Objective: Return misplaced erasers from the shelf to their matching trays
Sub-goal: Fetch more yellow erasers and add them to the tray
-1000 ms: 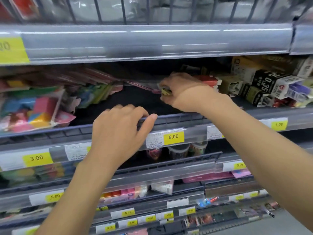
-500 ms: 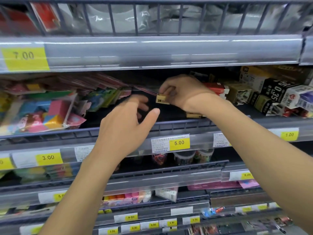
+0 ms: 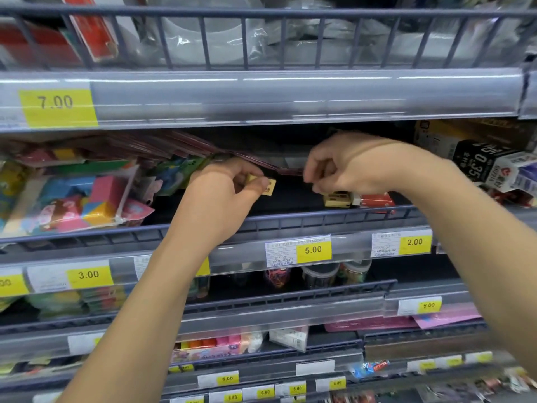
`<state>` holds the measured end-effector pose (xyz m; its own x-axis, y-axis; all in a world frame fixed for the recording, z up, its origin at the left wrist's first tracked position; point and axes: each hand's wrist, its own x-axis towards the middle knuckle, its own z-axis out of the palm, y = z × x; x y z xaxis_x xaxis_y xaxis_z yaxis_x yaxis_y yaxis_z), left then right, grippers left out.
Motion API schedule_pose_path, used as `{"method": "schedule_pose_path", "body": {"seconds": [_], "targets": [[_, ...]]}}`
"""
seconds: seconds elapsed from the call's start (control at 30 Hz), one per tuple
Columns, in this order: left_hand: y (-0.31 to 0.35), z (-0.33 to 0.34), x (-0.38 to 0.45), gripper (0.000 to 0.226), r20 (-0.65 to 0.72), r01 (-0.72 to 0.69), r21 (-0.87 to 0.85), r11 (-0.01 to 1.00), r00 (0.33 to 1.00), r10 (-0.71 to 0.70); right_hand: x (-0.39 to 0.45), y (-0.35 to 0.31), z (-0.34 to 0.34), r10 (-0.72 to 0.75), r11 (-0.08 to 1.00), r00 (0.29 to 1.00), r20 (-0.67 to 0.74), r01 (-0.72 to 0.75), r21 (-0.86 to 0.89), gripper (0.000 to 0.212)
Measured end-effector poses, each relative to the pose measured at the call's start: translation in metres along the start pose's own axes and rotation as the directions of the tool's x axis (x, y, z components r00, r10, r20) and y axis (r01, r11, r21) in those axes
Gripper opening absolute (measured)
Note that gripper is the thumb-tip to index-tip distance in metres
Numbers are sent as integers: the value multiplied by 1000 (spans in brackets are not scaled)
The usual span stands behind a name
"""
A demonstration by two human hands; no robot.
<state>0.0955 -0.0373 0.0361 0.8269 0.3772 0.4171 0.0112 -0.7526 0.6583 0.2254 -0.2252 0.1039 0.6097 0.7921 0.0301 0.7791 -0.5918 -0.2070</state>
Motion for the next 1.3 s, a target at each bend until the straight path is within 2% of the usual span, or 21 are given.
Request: {"method": "schedule_pose_path", "body": {"seconds": [0.07, 0.2, 0.37, 0.5, 0.57, 0.63, 0.73, 0.77, 0.87, 0.97, 1.03, 1.17, 1.23, 1.3], "targets": [[-1, 0, 1, 7, 1, 14, -8, 1000, 1000, -14, -3, 1, -1, 40, 986, 997, 60, -30, -164, 8], [-3, 1, 2, 7, 7, 43, -42, 998, 999, -43, 0, -3, 12, 115, 899, 991, 68, -75, -431, 11], [-4, 1, 2, 10, 68, 48, -74, 996, 997, -43, 6, -5, 21, 143, 846, 988, 51, -95, -524, 10], [-4, -1, 3, 24, 146, 55, -172, 983, 989, -30, 6, -6, 19, 176, 849, 979, 98, -100, -519, 17], [-3, -3, 3, 34, 181, 32, -142, 989, 984, -6, 7, -4, 19, 159, 865, 979, 128, -76, -496, 22], [-3, -4, 3, 41, 189, -8, -74, 997, 982, 22, 6, -4, 18, 147, 889, 977, 155, -62, -454, 24], [-2, -5, 4, 31, 188, -18, -39, 999, 982, 25, 6, -4, 19, 94, 929, 988, 122, -43, -369, 19], [-1, -5, 4, 28, 189, -1, -83, 997, 982, 17, 6, -5, 17, 77, 955, 994, 76, -52, -293, 18], [5, -1, 6, 28, 196, 36, -223, 974, 981, 8, 9, -9, 13, 60, 994, 994, -90, -51, 99, 16], [9, 5, 7, 31, 206, 15, -205, 979, 978, 28, 12, -19, 18, 112, 888, 980, -162, -25, 459, 16], [12, 5, 7, 40, 222, -4, -144, 990, 974, 36, 13, -24, 23, 136, 796, 976, -171, -5, 605, 17], [17, 2, 7, 56, 209, -34, -69, 997, 977, 48, 12, -28, 28, 105, 731, 983, -149, 25, 682, 22], [20, 3, 7, 49, 204, -61, -62, 996, 976, 72, 11, -28, 27, 63, 716, 993, -104, 28, 698, 24], [20, 4, 9, 38, 207, -59, -61, 996, 976, 70, 10, -25, 22, 77, 750, 994, -79, -5, 662, 22]]}}
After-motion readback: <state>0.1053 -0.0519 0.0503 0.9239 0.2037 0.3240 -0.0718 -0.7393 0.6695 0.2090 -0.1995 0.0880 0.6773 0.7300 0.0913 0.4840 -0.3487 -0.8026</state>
